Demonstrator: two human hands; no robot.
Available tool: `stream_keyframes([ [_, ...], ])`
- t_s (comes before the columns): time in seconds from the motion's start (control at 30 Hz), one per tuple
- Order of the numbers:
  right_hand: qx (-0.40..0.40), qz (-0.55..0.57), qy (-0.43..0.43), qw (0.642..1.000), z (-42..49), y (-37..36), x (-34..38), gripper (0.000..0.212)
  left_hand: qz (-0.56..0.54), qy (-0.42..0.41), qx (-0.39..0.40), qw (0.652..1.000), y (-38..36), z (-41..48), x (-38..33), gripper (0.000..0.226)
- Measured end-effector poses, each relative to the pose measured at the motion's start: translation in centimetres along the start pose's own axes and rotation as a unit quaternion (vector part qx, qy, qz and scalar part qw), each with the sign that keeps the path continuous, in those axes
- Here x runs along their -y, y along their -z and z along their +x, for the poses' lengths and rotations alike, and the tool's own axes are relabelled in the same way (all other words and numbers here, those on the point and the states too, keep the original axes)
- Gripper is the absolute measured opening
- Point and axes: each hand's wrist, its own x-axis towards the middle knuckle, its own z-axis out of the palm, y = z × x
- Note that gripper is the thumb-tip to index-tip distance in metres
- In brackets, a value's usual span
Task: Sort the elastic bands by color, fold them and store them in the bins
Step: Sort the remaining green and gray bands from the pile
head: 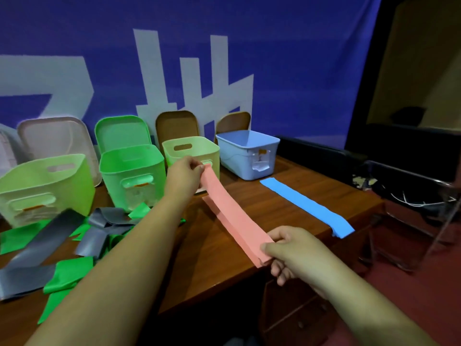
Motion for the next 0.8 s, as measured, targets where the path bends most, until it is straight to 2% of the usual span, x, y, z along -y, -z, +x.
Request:
stream_keyframes([
  [0.3, -0.002, -0.006, -0.001, 1.0, -0.3, 0.0, -0.8, 0.019, 0.108, 0.007, 0.056, 0.993, -4.1, -1.4, 2.1, 0.003],
  [0.5, -0.006, -0.018, -0.011, 1.0, 0.2, 0.0, -1.1, 0.023, 0.182, 0.018, 0.063, 0.981, -5.2, -1.9, 3.2, 0.005],
  [0.8, -0.004, -0.033, -0.012, 0.999, 0.4, -0.1, -1.1, 0.033, 0.226, 0.02, 0.062, 0.972, -5.4, -1.5, 4.1, 0.007],
])
